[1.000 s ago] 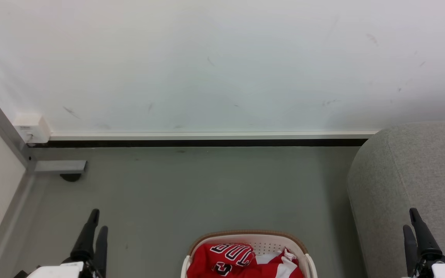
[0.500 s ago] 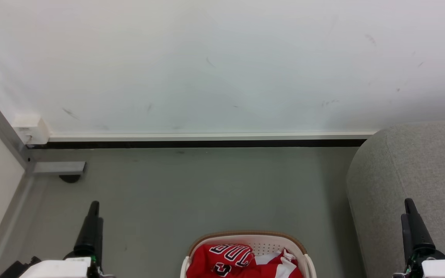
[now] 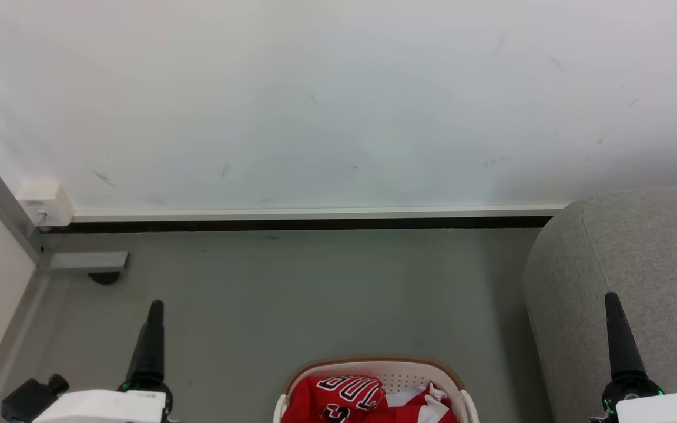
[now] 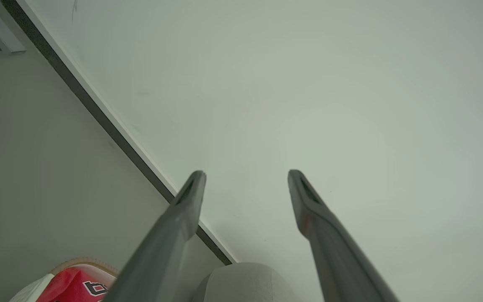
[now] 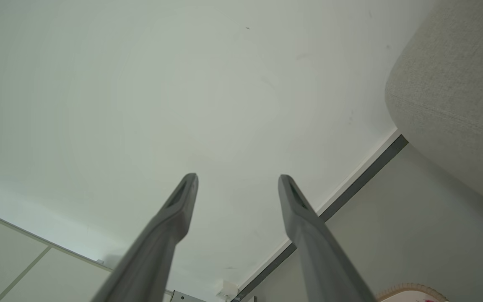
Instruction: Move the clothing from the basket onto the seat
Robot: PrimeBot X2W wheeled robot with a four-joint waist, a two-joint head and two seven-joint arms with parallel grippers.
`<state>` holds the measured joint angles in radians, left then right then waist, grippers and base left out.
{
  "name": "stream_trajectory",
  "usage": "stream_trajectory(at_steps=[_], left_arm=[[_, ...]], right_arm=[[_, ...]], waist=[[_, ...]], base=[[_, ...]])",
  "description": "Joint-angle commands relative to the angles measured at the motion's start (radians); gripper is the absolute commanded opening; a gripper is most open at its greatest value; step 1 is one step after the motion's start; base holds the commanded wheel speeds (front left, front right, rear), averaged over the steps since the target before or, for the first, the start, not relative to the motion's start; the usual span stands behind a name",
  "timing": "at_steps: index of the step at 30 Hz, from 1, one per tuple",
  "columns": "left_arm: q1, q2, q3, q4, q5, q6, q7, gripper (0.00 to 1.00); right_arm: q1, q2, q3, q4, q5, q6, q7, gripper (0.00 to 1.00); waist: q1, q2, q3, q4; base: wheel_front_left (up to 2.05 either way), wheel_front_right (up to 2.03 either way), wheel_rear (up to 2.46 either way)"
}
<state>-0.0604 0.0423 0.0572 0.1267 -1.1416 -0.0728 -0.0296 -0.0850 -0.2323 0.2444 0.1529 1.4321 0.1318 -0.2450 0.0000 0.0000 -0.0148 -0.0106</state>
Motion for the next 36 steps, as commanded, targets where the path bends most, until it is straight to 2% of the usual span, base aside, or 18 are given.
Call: stream_trajectory(at_steps=[1, 11, 18, 36], left_arm=[[-0.014, 0.013, -0.004, -0.016, 0.058, -0.007, -0.012, 1.00], [-0.007, 0.023, -0.021, -0.022, 0.285, -0.015, -0.046, 1.00], [-0.007, 0.035, -0.046, -0.022, 0.447, -0.002, -0.070, 1.00], [0.005, 0.063, -0.097, -0.006, 0.661, 0.022, -0.121, 1.00]], right_arm=[[-0.008, 0.000, -0.017, -0.012, -0.058, -0.001, -0.004, 1.00], [0.004, 0.028, -0.051, 0.019, -0.387, -0.001, -0.006, 1.00], [0.003, 0.047, -0.076, 0.037, -0.550, -0.001, -0.008, 1.00], [-0.005, 0.089, -0.108, 0.110, -0.811, -0.001, -0.012, 1.00]], waist=[[0.0000, 0.0000, -0.002, -0.001], [0.0000, 0.0000, -0.007, -0.003], [0.0000, 0.0000, -0.007, -0.004], [0.0000, 0.0000, -0.011, -0.014]], base=[[0.00, 0.00, 0.00], [0.00, 0.00, 0.00], [0.00, 0.00, 0.00], [0.00, 0.00, 0.00]])
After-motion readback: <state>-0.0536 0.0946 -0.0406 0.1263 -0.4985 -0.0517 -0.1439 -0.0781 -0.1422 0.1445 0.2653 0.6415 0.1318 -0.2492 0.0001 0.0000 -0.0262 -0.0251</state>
